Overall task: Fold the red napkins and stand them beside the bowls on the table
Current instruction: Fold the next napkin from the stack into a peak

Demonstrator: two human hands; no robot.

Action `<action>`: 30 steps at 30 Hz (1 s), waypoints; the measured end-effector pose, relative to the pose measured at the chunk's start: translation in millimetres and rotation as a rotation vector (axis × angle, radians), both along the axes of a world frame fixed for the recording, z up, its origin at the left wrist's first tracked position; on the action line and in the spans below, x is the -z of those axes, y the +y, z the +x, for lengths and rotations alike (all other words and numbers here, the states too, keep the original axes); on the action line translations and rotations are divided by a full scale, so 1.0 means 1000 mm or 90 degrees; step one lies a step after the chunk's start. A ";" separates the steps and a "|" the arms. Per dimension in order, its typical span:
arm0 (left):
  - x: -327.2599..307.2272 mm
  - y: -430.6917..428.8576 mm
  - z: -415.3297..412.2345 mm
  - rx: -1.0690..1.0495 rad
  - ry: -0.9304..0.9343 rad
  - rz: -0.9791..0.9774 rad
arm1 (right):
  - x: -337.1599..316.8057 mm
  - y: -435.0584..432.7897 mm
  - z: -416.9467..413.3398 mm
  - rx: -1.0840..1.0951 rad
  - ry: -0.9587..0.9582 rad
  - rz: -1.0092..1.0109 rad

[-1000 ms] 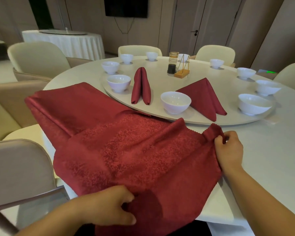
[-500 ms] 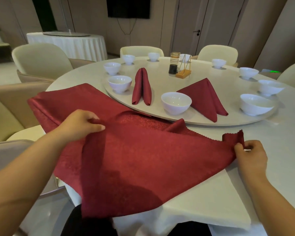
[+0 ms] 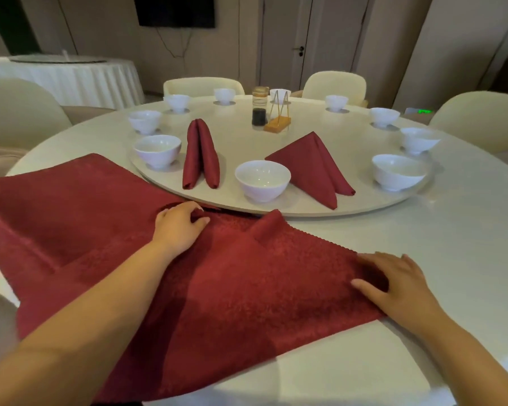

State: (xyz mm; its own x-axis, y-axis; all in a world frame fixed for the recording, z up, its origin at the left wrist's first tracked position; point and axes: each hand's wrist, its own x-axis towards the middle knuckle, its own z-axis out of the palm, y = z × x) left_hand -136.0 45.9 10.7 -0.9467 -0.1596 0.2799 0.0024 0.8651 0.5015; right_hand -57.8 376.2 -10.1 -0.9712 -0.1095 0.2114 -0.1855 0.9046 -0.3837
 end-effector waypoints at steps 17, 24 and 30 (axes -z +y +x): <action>0.004 0.000 -0.001 0.080 -0.067 0.128 | 0.007 0.037 0.035 -0.046 -0.041 -0.114; -0.002 -0.005 0.009 0.095 -0.085 0.174 | -0.013 0.041 0.045 -0.032 -0.107 -0.290; 0.004 -0.002 0.006 0.123 -0.100 0.118 | -0.025 0.043 0.051 -0.033 -0.192 -0.318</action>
